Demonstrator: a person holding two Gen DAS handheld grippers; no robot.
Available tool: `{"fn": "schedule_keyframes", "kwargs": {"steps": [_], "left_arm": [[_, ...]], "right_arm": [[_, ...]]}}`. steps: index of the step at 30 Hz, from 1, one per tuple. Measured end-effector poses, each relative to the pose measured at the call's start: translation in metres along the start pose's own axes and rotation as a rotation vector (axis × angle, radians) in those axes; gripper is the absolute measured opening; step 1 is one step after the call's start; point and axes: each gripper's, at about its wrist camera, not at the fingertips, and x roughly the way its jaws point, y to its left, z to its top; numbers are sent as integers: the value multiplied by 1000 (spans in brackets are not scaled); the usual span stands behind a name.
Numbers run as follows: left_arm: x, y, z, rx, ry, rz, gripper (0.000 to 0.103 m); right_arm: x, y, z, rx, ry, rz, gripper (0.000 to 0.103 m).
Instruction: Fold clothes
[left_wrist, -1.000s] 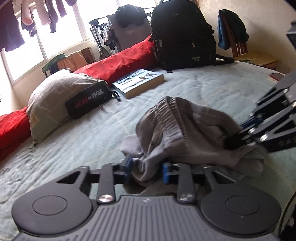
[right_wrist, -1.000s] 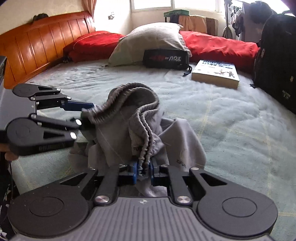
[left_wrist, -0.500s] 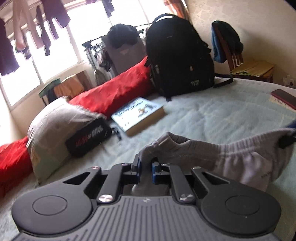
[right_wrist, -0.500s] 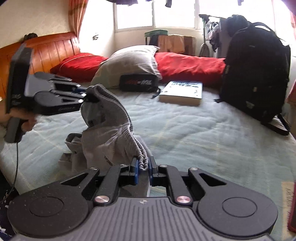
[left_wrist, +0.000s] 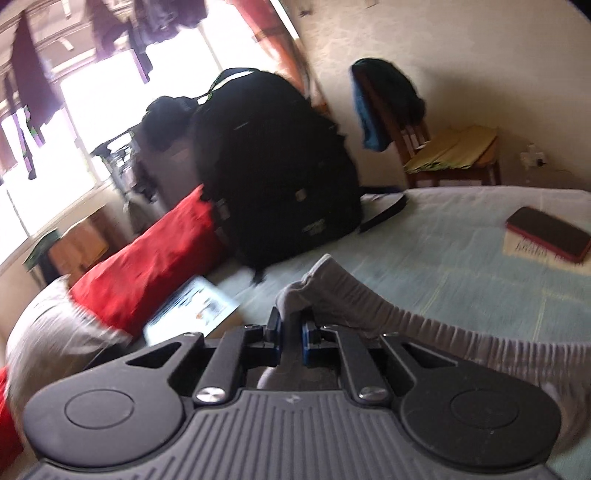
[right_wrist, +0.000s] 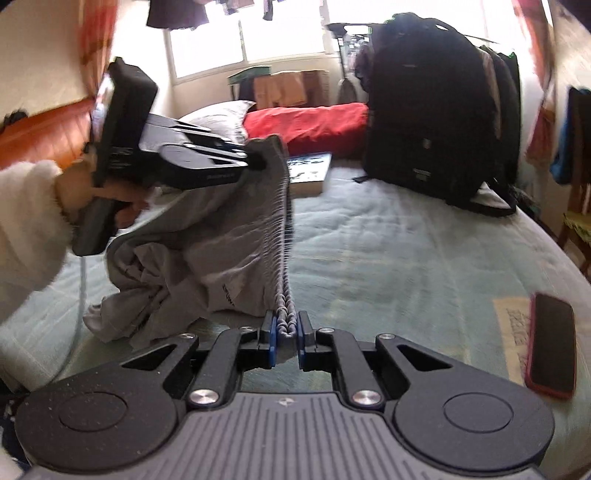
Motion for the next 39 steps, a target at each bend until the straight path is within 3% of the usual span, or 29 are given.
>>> {"fn": "schedule_keyframes", "kwargs": {"steps": [4,10,14,20,24,26,28,30,34,35,37,39], "left_arm": [[26,-28,19,35,-16,-45,8],[76,-63,26,62,29,-97,8],[111,-68,20,29,83,-112,7],[145,-68,27,-13,42,-101,5],[164,-70,13,-1,120,-114,5],[166,-71,3,10,158,-119,5],[157,-73,-1,30,159,-139,9],[143,-75,-1,47,149,-175,11],[111,-83,6,13,144,-368,11],[106,-86,6,6,152,-419,15],[96,-92,0,12,182,-467,17],[86,-90,-10,5,216,-470,16]], "right_arm": [[-13,-18,-3,79,-2,47,13],[11,-46,-10,114,50,-80,13],[29,-66,-20,156,100,-127,13],[34,-82,-17,187,72,-137,14],[52,-91,-26,213,143,-119,17],[60,-93,-35,227,182,-123,25],[60,-99,-42,264,181,-96,45],[52,-108,-43,305,148,-74,55],[39,-123,-43,358,97,-88,57],[37,-126,-44,369,92,-92,57],[35,-129,-45,383,87,-94,57],[34,-127,-47,379,88,-90,58]]}}
